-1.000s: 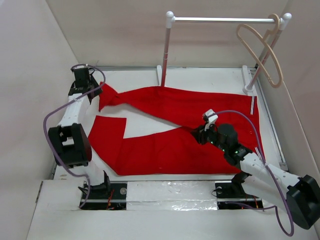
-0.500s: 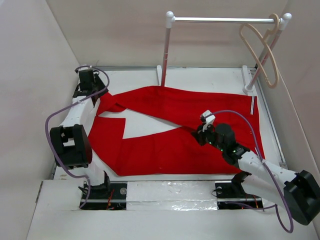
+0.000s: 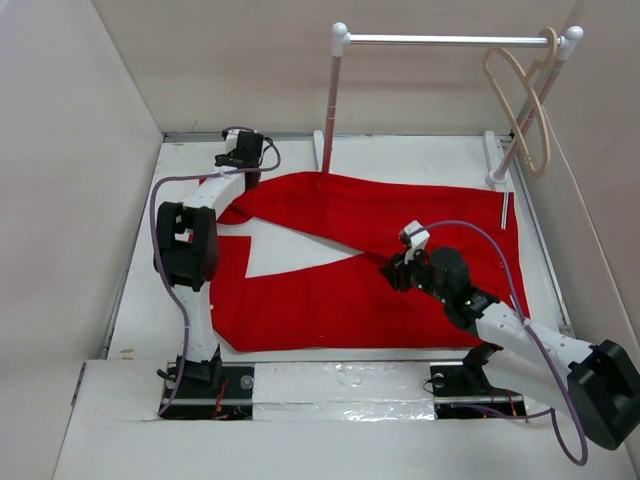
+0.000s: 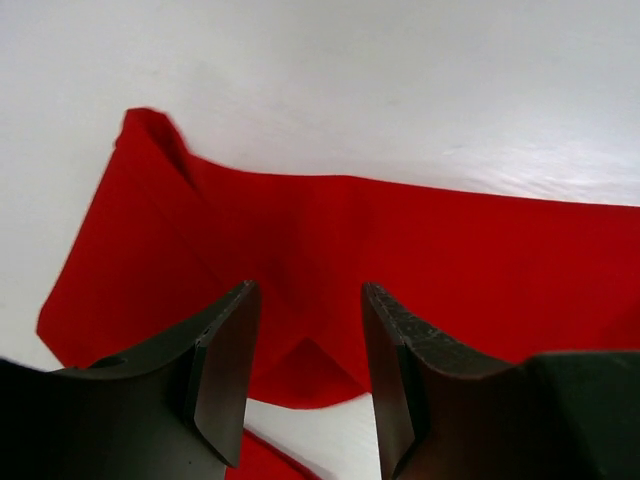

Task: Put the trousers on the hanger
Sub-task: Flatten out the trousers at the center of the board.

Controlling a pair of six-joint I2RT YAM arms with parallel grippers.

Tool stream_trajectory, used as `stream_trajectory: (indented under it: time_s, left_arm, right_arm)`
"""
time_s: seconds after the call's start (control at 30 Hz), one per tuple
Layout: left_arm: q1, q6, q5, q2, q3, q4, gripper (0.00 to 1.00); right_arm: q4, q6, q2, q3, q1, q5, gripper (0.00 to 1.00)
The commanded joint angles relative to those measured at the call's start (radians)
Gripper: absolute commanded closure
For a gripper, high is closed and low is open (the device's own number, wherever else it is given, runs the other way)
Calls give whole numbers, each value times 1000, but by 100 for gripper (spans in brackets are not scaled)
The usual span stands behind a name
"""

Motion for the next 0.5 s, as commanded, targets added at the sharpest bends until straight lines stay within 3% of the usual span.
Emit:
stream_trajectory:
  time_s: [0.0,0.23,0.47]
  left_arm:
    - [3,53,-184,16,47,-86,58]
    - [-37,99,-278,82,35,-96,65]
    - [-37,87,-284,73,14,-91,68]
  right_arm:
    - [47,-8,-3,32,13,8,64]
    - [44,-12,14,41,13,-9,64]
    - [39,-17,23,45,13,-14,63]
